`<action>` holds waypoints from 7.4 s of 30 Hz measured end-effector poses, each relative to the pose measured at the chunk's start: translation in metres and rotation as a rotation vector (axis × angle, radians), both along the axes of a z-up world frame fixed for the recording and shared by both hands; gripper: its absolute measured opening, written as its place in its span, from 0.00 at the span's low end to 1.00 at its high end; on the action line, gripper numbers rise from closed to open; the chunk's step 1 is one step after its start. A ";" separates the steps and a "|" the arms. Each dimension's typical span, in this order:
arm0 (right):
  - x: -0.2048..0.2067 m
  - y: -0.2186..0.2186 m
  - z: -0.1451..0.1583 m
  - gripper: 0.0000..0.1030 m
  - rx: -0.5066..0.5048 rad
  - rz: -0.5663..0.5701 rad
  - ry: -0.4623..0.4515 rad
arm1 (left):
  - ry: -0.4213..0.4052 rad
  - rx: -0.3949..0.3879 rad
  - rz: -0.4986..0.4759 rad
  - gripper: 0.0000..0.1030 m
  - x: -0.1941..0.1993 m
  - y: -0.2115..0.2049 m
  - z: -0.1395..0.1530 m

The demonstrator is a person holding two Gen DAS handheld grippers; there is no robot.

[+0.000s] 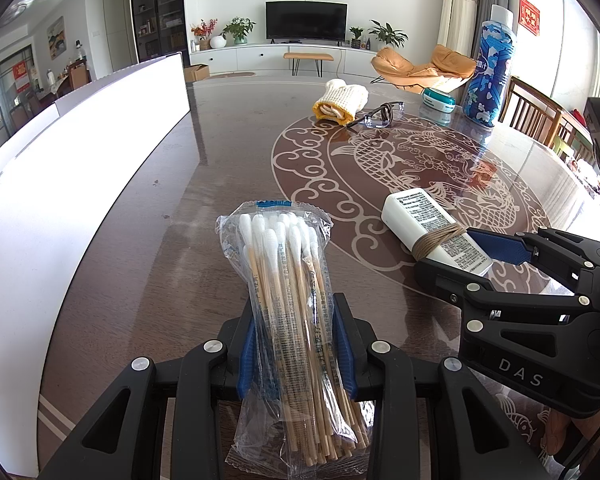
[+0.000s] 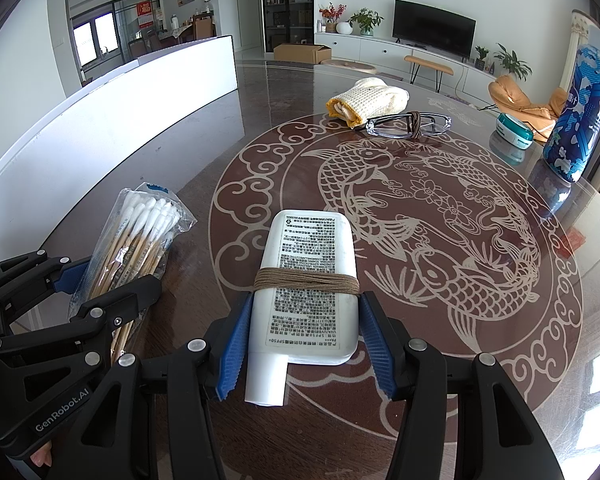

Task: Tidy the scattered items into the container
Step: 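Hold the swab pack in the left gripper and bottle in the right gripper, then carry the swab pack and bottle over the white box with both tools, then open both grippers to drop the swab pack and bottle into the box, then return both tools to the table above the glove and glasses, then move the right gripper to the black-framed glasses and grasp them by the temple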

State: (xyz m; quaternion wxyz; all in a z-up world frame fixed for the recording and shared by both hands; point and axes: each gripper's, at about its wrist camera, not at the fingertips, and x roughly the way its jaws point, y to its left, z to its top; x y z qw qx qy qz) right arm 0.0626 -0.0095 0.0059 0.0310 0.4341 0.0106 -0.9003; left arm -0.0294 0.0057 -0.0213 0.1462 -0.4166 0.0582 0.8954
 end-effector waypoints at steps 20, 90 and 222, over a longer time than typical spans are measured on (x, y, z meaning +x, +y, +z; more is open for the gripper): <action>0.000 0.000 0.000 0.53 0.000 0.000 0.000 | 0.000 0.000 0.000 0.32 0.000 0.000 0.000; -0.040 0.018 0.059 0.52 0.052 0.189 -0.339 | -0.067 0.004 -0.116 0.26 -0.002 -0.037 0.064; -0.139 0.055 0.001 1.00 0.009 -0.191 -0.063 | -0.074 -0.045 0.006 1.00 -0.065 0.017 -0.012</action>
